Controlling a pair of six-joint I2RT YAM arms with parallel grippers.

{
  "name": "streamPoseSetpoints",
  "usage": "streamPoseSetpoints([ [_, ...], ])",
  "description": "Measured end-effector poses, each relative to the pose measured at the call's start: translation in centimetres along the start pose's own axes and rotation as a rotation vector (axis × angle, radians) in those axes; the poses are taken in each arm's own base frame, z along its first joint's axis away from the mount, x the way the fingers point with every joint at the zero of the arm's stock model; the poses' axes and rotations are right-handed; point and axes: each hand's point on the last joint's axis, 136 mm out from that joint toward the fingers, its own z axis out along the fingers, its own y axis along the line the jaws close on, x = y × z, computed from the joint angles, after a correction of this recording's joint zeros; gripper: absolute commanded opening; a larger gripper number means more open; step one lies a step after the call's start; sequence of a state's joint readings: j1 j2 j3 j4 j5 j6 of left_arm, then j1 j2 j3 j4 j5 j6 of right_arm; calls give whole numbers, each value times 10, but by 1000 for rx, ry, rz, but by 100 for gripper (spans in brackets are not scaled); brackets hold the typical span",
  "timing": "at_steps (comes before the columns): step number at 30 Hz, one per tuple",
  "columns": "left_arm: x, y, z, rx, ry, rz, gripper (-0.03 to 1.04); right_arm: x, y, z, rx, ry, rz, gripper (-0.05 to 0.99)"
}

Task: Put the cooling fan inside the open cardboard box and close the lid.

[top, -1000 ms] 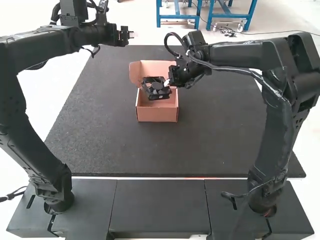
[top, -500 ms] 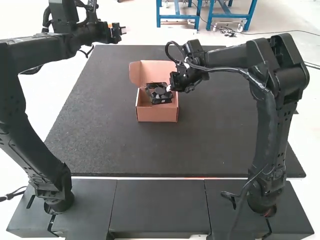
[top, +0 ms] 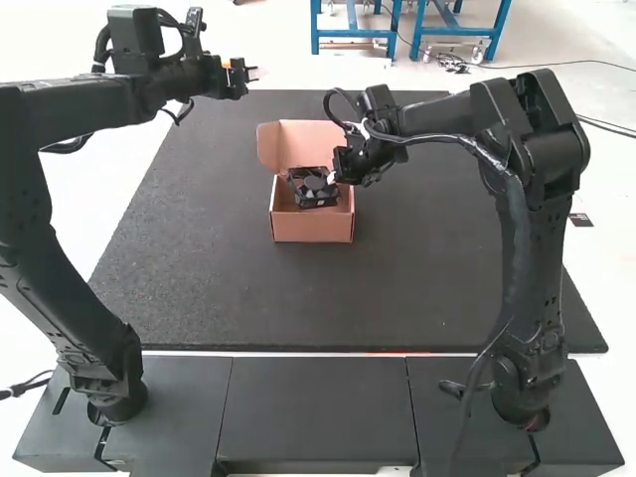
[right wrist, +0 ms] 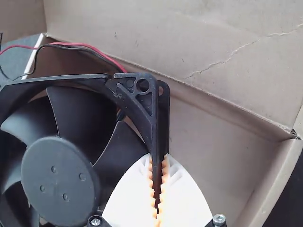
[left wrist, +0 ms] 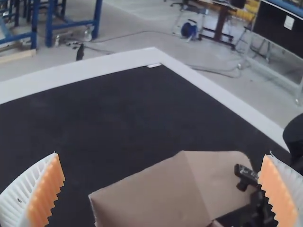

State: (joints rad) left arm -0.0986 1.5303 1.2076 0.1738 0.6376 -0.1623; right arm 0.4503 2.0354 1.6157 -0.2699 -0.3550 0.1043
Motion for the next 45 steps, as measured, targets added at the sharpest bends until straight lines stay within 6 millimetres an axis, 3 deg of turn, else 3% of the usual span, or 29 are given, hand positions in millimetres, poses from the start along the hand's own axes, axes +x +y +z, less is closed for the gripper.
streamPoseSetpoints([
  [2, 0, 0, 0, 1, -2, -1, 97, -1, 0, 0, 0, -2, -1, 0],
  [6, 0, 0, 0, 2, -2, -2, 97, -1, 0, 0, 1, -1, -6, 25],
  [9, 0, 0, 0, 3, -2, -2, 97, -1, 0, 0, 4, -2, -12, 26],
  [11, 0, 0, 0, 3, -1, -3, 97, -1, -1, 0, 5, -1, -13, 33],
  [17, 0, -1, 0, 3, 0, -5, 97, 2, -3, 0, 17, 8, -16, 34],
  [20, 0, 0, 0, 3, 1, -14, 97, 0, -2, -2, 20, 13, -14, 52],
  [22, 2, -1, 0, 4, 8, -27, 97, -5, -1, -5, 21, 7, -18, 54],
  [24, 7, -2, 0, 14, 25, -44, 97, -12, 2, -9, 18, -4, -22, 65],
  [28, 20, -8, -6, 26, 90, -92, 97, -36, 16, -34, 12, -58, -41, 70],
  [31, 30, -22, -17, 41, 145, -112, 95, -63, 32, -66, -1, -140, -71, 78],
  [35, 41, -45, -29, 75, 185, -109, 95, -85, 45, -110, 2, -222, -103, 79],
  [39, 70, -48, -33, 83, 225, -128, 95, -87, 26, -127, 38, -238, -96, 84],
  [42, 91, -46, -33, 79, 247, -141, 95, -73, 0, -121, 84, -200, -80, 84],
  [45, 93, -43, -33, 74, 226, -127, 95, -60, -16, -114, 111, -169, -73, 84],
])
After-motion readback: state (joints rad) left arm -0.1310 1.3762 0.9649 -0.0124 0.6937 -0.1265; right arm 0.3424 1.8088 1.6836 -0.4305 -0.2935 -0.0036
